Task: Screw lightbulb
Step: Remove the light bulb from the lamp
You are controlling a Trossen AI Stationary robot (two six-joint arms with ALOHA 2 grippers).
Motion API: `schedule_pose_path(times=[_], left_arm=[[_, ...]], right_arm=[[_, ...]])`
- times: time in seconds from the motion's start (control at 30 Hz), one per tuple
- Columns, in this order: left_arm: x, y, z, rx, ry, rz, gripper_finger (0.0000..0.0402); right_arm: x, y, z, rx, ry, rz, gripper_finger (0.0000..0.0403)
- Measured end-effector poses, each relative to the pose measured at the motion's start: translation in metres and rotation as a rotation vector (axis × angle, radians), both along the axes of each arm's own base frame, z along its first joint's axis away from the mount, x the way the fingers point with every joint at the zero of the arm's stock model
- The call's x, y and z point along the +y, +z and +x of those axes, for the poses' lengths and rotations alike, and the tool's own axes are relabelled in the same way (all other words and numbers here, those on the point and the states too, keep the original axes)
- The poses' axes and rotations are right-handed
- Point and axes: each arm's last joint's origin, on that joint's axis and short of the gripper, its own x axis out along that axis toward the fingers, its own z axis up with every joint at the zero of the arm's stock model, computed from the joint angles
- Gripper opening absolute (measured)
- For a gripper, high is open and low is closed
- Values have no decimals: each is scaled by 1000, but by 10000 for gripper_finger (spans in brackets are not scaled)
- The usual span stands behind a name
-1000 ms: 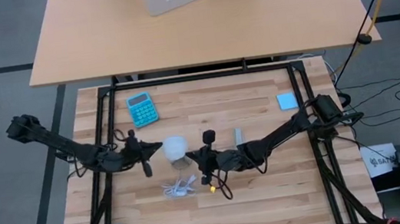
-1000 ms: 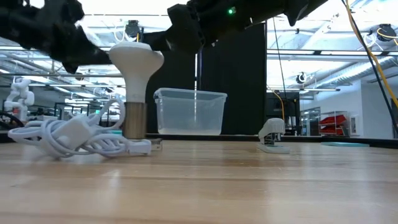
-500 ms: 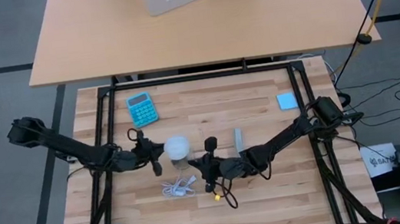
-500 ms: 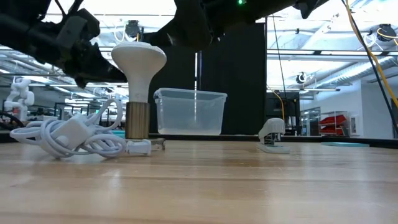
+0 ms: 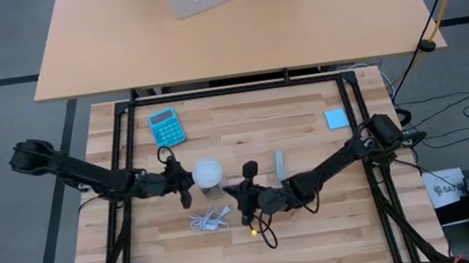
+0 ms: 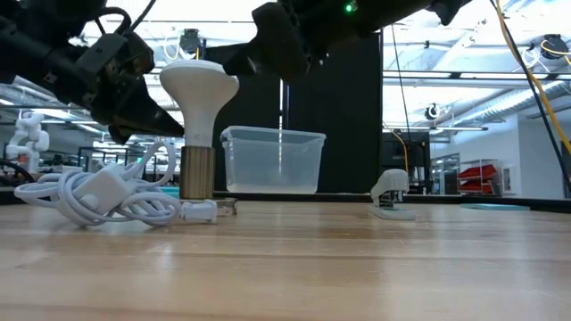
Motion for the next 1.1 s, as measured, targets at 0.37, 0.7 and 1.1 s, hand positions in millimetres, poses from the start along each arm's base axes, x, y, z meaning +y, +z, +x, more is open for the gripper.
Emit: schedule_pose_path(times=[0.37, 0.7, 1.1], left_arm=[[5, -23, 17, 37, 15, -80, 0], [14, -44, 35, -3, 37, -103, 0], [13, -62, 75, 22, -42, -93, 0]], right_arm=[[-1, 4, 2, -30, 7, -26, 0], [-1, 5, 2, -36, 8, -30, 0], [0, 9, 3, -60, 20, -61, 0]])
